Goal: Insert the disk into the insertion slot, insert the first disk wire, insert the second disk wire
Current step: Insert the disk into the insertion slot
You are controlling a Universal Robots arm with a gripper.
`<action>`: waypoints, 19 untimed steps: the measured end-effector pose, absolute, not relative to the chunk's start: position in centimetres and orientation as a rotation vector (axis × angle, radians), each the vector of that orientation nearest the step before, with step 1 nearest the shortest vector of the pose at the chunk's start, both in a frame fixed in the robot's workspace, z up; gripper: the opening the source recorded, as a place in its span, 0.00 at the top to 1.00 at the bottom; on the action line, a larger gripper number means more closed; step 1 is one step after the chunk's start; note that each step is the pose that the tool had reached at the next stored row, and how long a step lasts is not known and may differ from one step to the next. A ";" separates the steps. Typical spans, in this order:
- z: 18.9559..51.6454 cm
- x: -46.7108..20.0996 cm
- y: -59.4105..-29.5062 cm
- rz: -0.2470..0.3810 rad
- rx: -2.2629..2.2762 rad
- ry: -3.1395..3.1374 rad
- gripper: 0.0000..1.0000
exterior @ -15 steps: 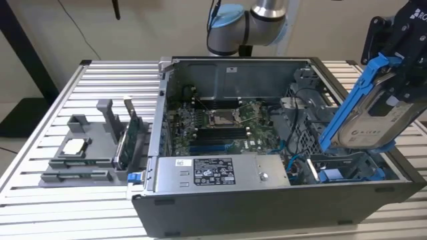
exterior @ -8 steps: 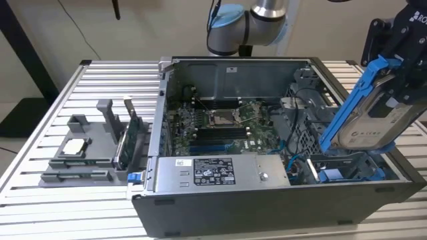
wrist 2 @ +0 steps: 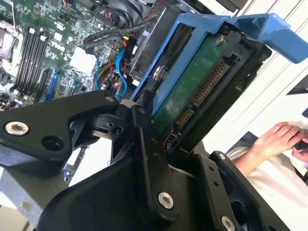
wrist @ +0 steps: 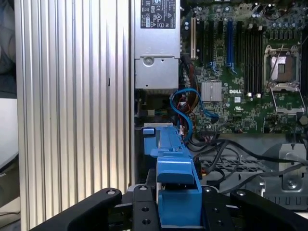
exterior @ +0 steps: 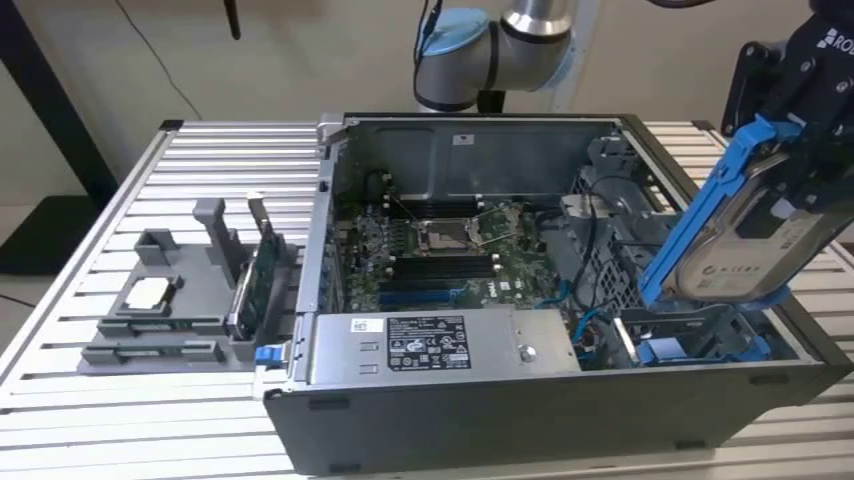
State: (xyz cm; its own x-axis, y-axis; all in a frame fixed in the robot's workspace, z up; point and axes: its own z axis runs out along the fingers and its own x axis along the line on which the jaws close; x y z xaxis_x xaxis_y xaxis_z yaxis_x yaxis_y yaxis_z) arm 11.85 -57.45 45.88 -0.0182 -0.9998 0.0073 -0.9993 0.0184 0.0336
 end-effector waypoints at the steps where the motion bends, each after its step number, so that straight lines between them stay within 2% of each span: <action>1: 45.8 11.9 -57.5 -0.029 2.181 -2.221 0.67; 19: 44.7 12.1 -57.5 -0.029 2.180 -2.221 0.67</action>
